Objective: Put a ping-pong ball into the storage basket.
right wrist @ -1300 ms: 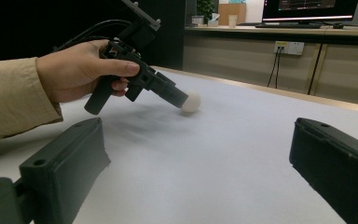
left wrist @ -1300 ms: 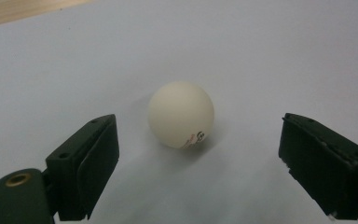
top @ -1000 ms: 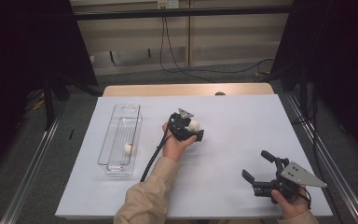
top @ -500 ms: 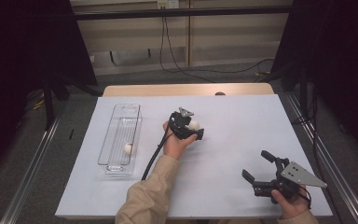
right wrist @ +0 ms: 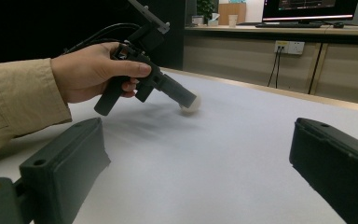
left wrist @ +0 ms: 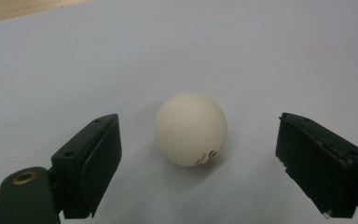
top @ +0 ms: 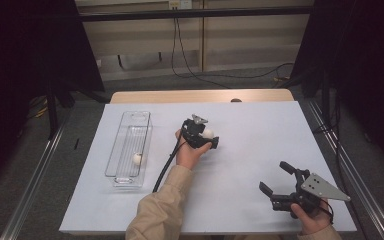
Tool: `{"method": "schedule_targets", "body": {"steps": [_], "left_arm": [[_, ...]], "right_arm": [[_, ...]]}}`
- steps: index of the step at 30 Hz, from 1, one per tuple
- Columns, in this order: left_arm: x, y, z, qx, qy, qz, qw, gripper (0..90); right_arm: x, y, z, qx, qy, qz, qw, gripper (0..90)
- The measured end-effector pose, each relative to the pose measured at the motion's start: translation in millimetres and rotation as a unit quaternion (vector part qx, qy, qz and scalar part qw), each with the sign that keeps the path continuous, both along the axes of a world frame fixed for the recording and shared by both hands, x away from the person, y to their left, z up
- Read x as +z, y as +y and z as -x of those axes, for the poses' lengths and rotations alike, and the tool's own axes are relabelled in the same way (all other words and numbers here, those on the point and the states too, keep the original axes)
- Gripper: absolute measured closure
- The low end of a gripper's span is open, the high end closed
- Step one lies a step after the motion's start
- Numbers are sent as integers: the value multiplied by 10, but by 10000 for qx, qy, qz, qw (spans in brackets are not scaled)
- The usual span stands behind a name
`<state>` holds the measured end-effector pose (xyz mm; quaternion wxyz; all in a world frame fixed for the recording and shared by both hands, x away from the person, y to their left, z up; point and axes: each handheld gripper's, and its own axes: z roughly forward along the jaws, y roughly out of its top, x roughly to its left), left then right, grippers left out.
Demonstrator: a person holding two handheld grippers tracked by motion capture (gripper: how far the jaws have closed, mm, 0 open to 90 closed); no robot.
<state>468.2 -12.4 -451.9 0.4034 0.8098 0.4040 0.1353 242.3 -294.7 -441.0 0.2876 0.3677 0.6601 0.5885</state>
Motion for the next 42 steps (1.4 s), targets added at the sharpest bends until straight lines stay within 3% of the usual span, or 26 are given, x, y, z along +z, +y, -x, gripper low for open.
{"method": "schedule_targets", "body": {"steps": [11,32,42], "left_arm": [[-8,-11,-23,24,11,-9,10000,171],[-35,-33,-75,-40,49,-231,9997,289],[-52,-50,-103,-10,137,-210,9997,337]], "right_arm": [[1,-1,1,6,-11,-7,10000,29],[1,-4,1,4,-9,-1,10000,29],[2,-2,1,8,-9,-2,10000,29]]}}
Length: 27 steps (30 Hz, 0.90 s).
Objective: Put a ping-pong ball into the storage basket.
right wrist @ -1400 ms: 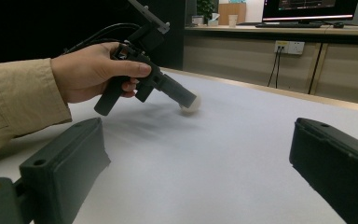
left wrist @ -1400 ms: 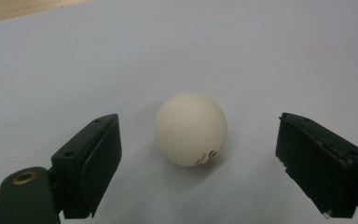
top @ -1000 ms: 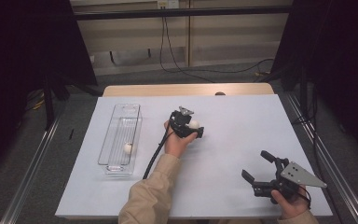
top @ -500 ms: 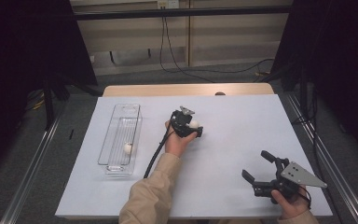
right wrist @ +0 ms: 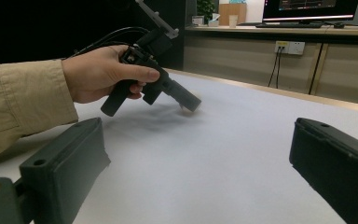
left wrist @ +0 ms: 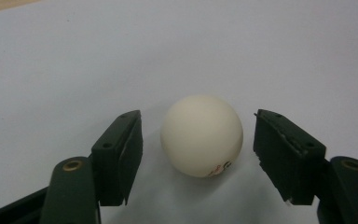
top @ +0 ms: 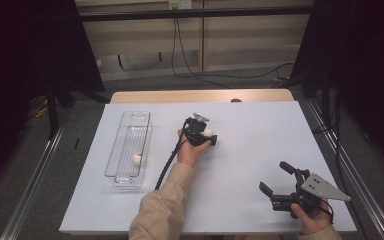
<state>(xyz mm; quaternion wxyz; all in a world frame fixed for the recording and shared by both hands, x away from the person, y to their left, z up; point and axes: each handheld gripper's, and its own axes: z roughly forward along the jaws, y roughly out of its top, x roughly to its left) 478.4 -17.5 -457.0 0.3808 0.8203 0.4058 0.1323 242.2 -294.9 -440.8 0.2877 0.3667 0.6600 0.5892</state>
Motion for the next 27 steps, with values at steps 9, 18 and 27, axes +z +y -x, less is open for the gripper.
{"method": "schedule_targets", "body": {"steps": [9,18,27], "left_arm": [[-27,18,-24,7,51,-42,10000,357],[-42,2,-28,-46,57,-42,10000,404],[-48,-9,-35,-61,45,-9,10000,447]], "right_arm": [[-1,-3,-1,-2,2,1,10000,29],[-2,0,-1,-4,13,-9,10000,29],[-2,0,-2,-5,18,-8,10000,29]]}}
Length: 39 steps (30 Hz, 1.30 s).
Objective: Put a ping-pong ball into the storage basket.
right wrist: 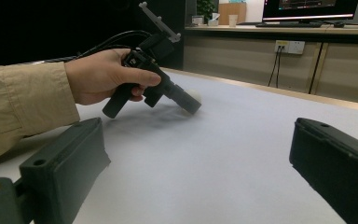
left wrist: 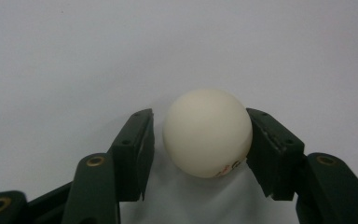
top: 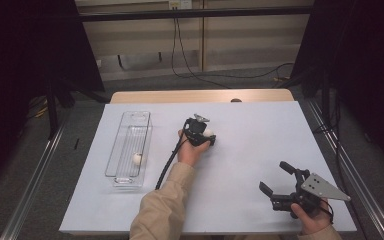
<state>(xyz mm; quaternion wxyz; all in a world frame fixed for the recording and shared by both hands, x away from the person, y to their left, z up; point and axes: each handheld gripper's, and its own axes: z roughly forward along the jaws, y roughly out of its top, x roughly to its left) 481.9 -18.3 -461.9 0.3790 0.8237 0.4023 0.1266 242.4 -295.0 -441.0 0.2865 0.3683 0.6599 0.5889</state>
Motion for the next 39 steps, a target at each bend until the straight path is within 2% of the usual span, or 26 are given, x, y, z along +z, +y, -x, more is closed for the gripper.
{"method": "schedule_targets", "body": {"steps": [16,20,39], "left_arm": [[-5,-19,-5,-47,-36,-55,10000,503],[-12,-26,-7,3,-38,-1,10000,505],[-1,-30,-8,8,-2,-55,10000,510]], "right_arm": [[-1,0,-2,-5,1,5,10000,29],[0,1,-1,0,2,3,10000,29],[0,1,-2,3,2,8,10000,29]]}}
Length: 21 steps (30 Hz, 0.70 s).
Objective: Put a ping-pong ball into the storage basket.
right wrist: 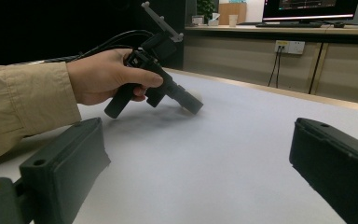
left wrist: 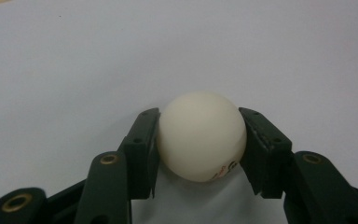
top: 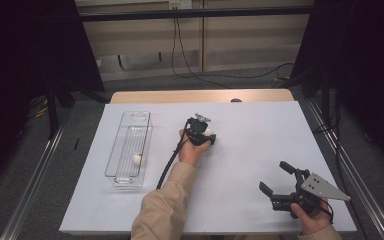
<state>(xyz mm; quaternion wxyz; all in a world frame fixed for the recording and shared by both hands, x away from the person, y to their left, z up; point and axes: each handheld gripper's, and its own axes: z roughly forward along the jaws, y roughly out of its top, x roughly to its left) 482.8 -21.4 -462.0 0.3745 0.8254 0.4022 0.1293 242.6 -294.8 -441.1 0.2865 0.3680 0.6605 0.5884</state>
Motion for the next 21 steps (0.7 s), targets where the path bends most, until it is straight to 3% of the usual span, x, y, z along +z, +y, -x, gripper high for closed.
{"method": "schedule_targets", "body": {"steps": [21], "left_arm": [[87,50,69,-65,177,75,9998,510]], "right_arm": [[1,-3,1,1,-21,-3,10000,29]]}}
